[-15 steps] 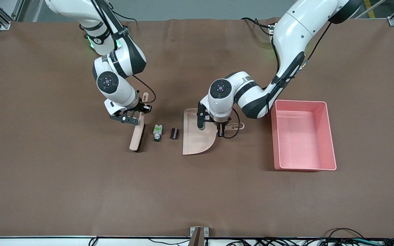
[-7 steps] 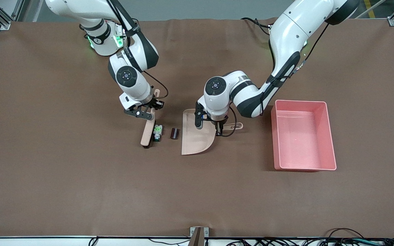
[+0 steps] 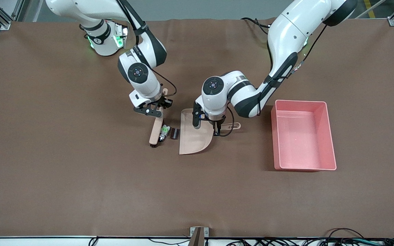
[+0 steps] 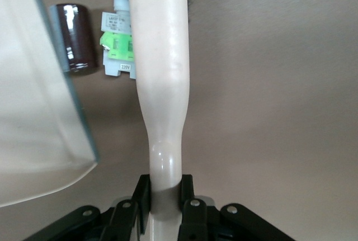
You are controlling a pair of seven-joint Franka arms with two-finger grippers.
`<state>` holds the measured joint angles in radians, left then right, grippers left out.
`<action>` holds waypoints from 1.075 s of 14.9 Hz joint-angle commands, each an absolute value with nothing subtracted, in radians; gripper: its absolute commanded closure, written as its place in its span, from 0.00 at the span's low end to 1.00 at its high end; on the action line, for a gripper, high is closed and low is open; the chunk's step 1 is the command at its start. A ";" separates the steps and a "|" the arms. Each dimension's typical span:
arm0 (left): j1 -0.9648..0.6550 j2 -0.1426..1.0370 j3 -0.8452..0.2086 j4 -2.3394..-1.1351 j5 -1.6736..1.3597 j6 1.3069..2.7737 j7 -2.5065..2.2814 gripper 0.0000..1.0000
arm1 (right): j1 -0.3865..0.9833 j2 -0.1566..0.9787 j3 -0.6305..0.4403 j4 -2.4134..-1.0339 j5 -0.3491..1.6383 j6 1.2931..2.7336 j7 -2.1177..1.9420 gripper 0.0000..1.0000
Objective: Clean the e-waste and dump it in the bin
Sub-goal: 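Sweep the switch and capacitor into the dustpan with the right gripper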
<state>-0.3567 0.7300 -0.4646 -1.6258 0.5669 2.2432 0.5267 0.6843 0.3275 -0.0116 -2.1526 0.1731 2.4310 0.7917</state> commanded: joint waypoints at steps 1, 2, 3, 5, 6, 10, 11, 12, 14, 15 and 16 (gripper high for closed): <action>-0.376 0.756 -0.462 -1.586 0.588 2.227 0.511 0.91 | 0.706 0.366 -0.015 -2.096 0.195 2.425 0.802 1.00; -0.382 0.770 -0.460 -1.565 0.589 2.227 0.511 0.91 | 0.716 0.385 -0.014 -2.071 0.201 2.427 0.805 1.00; -0.385 0.773 -0.460 -1.563 0.589 2.227 0.511 0.91 | 0.729 0.394 -0.015 -2.054 0.224 2.428 0.805 1.00; -0.387 0.773 -0.460 -1.562 0.588 2.227 0.511 0.91 | 0.750 0.423 -0.015 -2.007 0.258 2.428 0.805 1.00; -0.387 0.775 -0.460 -1.562 0.588 2.227 0.511 0.91 | 0.764 0.432 -0.015 -1.985 0.270 2.427 0.805 1.00; -0.385 0.779 -0.460 -1.549 0.591 2.227 0.512 0.91 | 0.810 0.457 -0.015 -1.904 0.357 2.422 0.804 1.00; -0.380 0.779 -0.460 -1.549 0.591 2.227 0.514 0.91 | 0.808 0.457 -0.015 -1.902 0.359 2.415 0.802 1.00; -0.382 0.779 -0.460 -1.548 0.591 2.227 0.512 0.91 | 0.802 0.456 -0.015 -1.899 0.359 2.396 0.802 1.00; -0.383 0.779 -0.460 -1.548 0.589 2.227 0.511 0.91 | 0.795 0.443 -0.021 -1.893 0.359 2.340 0.802 1.00; -0.380 0.781 -0.460 -1.549 0.588 2.227 0.509 0.91 | 0.787 0.433 -0.023 -1.891 0.357 2.303 0.799 1.00; -0.374 0.781 -0.460 -1.549 0.586 2.233 0.508 0.91 | 0.770 0.408 -0.026 -1.891 0.354 2.269 0.787 1.00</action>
<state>-0.3685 0.7566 -0.4641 -1.5865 0.5669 2.2353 0.5267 0.7994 0.4486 -0.0237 -1.8990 0.3384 2.3362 0.7998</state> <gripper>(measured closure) 0.665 0.740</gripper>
